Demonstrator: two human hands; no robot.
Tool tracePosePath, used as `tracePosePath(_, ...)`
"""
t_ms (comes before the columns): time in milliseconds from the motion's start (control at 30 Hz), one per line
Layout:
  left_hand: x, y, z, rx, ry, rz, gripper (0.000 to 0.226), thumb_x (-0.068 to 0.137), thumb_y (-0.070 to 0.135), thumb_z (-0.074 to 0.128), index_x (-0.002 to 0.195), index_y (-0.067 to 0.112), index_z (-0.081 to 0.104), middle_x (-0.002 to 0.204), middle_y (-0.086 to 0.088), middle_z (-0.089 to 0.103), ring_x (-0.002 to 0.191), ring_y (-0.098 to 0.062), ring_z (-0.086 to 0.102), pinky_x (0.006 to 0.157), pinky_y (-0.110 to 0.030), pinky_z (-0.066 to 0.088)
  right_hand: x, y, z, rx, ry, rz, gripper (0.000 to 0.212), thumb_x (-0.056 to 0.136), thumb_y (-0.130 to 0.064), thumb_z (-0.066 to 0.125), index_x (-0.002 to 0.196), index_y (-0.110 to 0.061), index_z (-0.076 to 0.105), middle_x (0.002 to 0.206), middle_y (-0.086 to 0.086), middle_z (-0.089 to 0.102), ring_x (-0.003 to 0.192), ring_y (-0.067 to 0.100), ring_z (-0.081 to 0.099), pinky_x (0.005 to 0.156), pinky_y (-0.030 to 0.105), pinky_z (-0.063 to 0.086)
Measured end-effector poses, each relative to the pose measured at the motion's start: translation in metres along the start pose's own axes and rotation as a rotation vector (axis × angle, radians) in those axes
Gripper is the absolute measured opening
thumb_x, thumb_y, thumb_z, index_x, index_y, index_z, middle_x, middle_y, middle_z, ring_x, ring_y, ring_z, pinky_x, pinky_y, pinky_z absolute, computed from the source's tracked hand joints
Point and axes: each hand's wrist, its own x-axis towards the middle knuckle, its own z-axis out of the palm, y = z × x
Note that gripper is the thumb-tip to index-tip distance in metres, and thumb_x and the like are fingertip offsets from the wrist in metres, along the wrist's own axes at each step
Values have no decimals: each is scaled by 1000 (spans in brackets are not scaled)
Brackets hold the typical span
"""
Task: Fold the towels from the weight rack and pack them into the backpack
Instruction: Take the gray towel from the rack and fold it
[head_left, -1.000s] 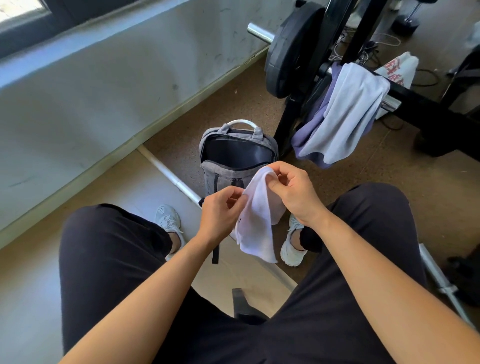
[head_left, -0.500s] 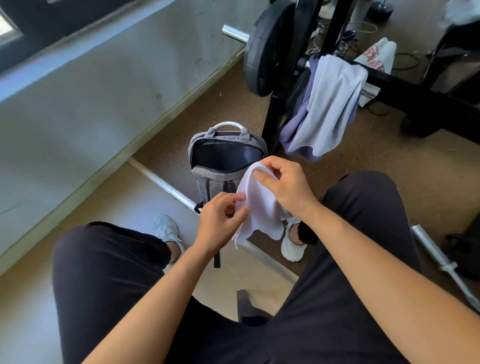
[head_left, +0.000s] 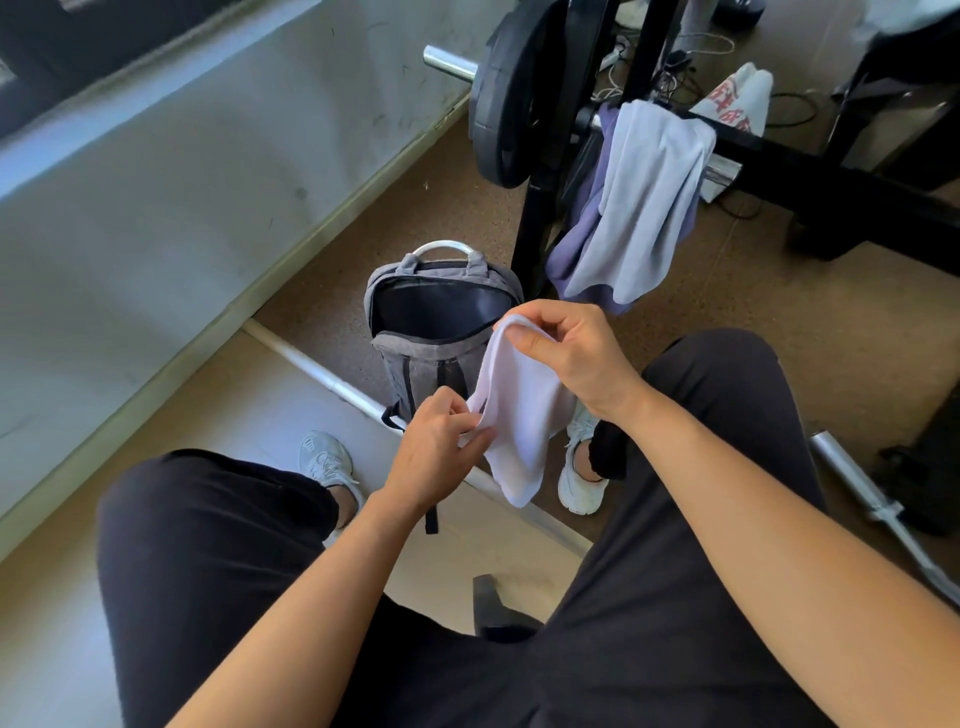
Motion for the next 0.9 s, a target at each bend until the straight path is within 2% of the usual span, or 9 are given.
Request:
tracePosePath(133,-2,-10,5,58,-153,29,19,102,33,59,103,27,78,139,-2,50,111,-29,44,90,-41,44,0,-4,-9,71,-55,-4,17,93,-7,68,97,-22,76,87,-11,75,88,6,65,83,19,48)
tracePosePath(200,-1,-13,7,69,-202,47,30,105,39,48,111,30,75,150,3,45,116,-27,45,92,-41,45,0,-5,-14,101,-98,18,16,93,-7,67,97,-20,76,87,-10,75,89,7,65,83,20,49)
tracePosePath(300,0,-13,11,79,-234,31,42,105,44,37,111,21,71,122,3,60,100,-26,54,80,-46,51,0,-2,-23,124,-102,42,15,93,-5,67,99,-14,76,90,-7,76,93,8,66,85,21,49)
tracePosePath(400,0,-10,7,35,-172,-48,32,105,32,53,96,9,74,95,1,60,83,-24,55,67,-37,44,2,4,-32,89,-23,38,13,92,-6,69,101,-10,76,90,-5,75,92,8,65,87,21,47)
tracePosePath(467,0,-10,2,13,-97,-108,29,100,30,64,84,8,76,86,4,56,74,-17,50,62,-31,34,5,11,-39,44,77,46,12,92,-8,70,99,-14,77,86,-8,73,88,5,63,84,19,46)
tracePosePath(567,0,-18,-8,0,-20,-209,29,90,39,76,76,14,78,80,4,60,68,-17,52,60,-30,32,9,26,-50,-96,266,76,11,93,-15,70,98,-22,76,77,-8,65,76,0,57,76,17,45)
tracePosePath(667,-2,-24,-19,12,-9,-217,21,86,43,79,81,23,83,80,4,60,69,-15,53,57,-27,32,15,40,-55,-258,315,118,8,94,-17,68,95,-18,76,71,-5,60,65,1,52,69,16,44)
tracePosePath(800,-9,-35,-28,118,-113,-97,11,91,31,77,95,23,83,84,5,53,70,-14,48,56,-25,33,22,55,-58,-378,379,163,12,94,-20,66,83,-18,70,67,-3,57,67,11,52,70,30,47)
tracePosePath(900,-12,-43,-30,179,-154,-81,10,93,24,74,96,19,82,87,4,52,70,-17,50,62,-30,43,25,58,-56,-386,412,181,11,95,-19,65,85,-20,70,68,-4,57,69,14,53,71,32,47)
